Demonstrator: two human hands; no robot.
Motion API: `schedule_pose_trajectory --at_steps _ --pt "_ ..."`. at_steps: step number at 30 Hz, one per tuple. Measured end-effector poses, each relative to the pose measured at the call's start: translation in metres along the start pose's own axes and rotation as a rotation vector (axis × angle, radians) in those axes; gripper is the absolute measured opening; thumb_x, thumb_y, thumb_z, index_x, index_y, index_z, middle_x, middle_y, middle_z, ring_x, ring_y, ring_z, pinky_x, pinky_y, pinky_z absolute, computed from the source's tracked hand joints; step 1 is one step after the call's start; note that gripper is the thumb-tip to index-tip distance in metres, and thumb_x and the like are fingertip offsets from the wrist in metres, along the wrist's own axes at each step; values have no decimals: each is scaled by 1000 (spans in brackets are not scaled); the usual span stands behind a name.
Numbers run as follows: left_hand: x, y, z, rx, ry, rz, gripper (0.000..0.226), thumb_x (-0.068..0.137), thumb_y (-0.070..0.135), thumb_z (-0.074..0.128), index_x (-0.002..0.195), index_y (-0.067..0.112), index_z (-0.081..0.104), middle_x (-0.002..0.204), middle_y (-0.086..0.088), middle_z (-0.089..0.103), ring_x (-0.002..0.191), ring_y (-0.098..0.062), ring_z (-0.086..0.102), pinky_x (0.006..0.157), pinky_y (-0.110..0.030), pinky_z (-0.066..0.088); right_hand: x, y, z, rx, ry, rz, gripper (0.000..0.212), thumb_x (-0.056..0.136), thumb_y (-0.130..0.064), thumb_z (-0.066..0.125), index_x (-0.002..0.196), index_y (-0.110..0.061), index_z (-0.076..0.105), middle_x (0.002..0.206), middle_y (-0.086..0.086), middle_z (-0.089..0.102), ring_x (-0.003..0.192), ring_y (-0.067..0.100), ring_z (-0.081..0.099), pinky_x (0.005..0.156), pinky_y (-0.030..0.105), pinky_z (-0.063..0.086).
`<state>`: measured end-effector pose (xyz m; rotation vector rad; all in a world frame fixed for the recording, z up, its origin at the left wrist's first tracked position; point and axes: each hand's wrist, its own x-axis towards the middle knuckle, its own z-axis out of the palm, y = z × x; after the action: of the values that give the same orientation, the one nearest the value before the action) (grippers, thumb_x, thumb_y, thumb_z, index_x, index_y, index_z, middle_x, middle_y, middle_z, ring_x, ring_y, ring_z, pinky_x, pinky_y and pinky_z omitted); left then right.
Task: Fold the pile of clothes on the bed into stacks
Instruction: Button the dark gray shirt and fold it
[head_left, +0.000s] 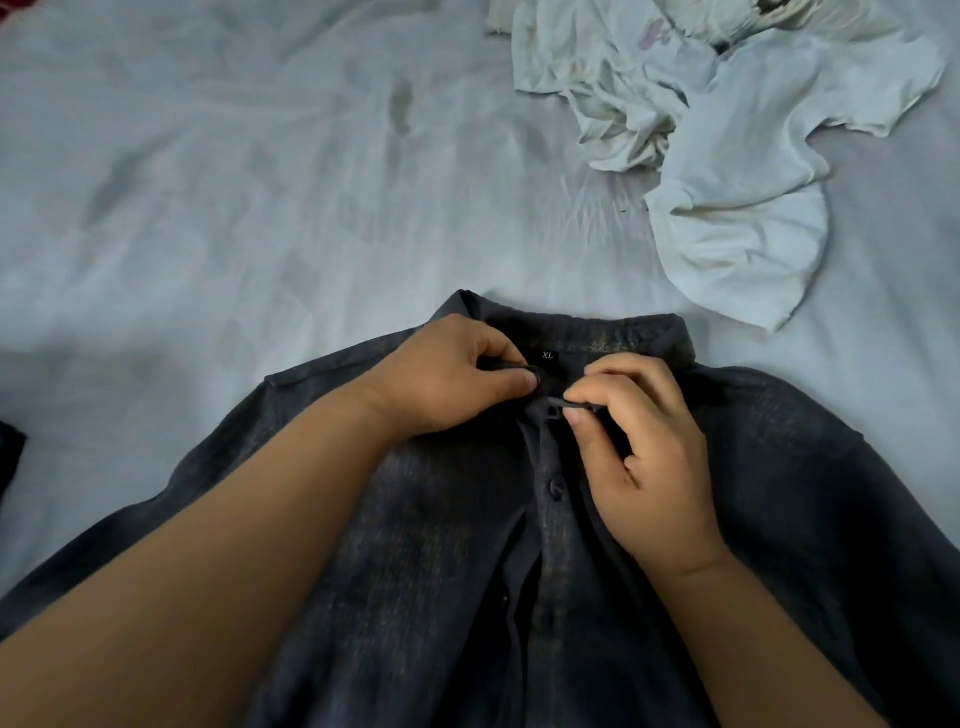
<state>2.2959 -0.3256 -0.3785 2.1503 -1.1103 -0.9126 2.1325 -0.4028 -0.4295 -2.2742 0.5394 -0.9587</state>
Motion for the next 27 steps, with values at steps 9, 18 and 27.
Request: schedule_pose_trajectory --at_steps 9,18,27 --pt "11 16 10 48 -68 -92 16 86 32 64 78 20 71 78 3 67 68 -3 55 59 -18 42 -2 10 9 62 -16 1 11 86 -4 56 92 -2 66 96 3 58 89 15 57 80 24 48" --pt "3 5 19 -57 -61 26 19 87 27 62 69 31 64 80 10 58 75 -1 55 74 -17 41 -3 10 13 -4 26 -11 13 82 -6 63 93 1 64 98 5 56 88 8 52 81 20 47" --pt "-3 -15 22 35 -98 213 27 71 41 60 92 26 67 86 12 51 78 3 52 69 -9 37 -3 10 19 -172 1 -20 19 88 -19 51 92 -5 63 105 -4 44 89 16 52 74 40 49"
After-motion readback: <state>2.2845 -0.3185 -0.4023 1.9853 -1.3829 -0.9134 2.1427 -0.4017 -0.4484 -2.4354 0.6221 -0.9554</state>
